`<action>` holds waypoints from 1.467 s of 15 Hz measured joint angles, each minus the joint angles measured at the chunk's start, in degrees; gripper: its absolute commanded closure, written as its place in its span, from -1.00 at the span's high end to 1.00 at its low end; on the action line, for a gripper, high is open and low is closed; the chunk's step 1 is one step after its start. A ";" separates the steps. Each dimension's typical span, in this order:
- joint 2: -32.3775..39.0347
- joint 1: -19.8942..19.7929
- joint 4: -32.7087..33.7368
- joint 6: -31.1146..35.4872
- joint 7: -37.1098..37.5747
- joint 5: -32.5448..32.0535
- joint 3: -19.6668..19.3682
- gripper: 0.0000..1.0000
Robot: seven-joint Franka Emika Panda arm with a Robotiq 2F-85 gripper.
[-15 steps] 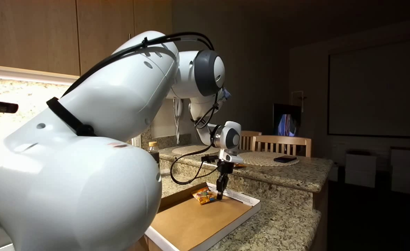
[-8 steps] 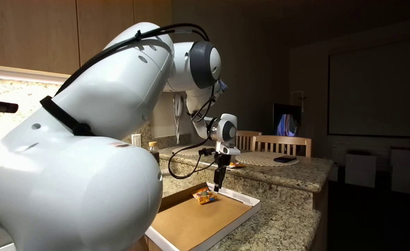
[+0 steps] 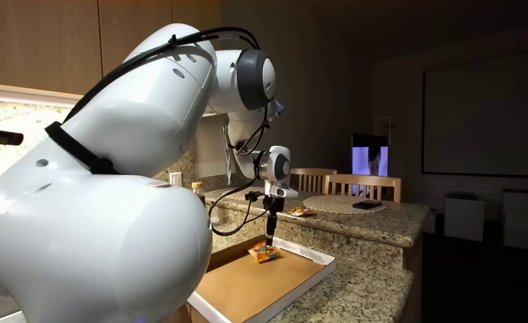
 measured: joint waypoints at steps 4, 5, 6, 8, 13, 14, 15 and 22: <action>0.00 1.63 -0.74 0.04 -0.52 -2.23 0.04 1.00; 0.00 1.88 -0.73 0.23 -0.52 -2.73 0.05 1.00; -0.01 2.14 -0.72 0.68 -0.52 -3.28 0.04 1.00; 0.00 2.64 -0.64 2.00 -0.52 -4.45 0.04 1.00; 1.39 3.25 1.67 2.47 -0.53 -7.21 -0.07 1.00; 1.99 3.25 2.57 2.30 -0.55 -7.82 -0.15 1.00; 2.71 3.25 3.59 1.99 -0.77 -8.32 -0.20 1.00; 7.33 4.89 9.94 -0.82 -5.09 -9.34 -0.23 1.00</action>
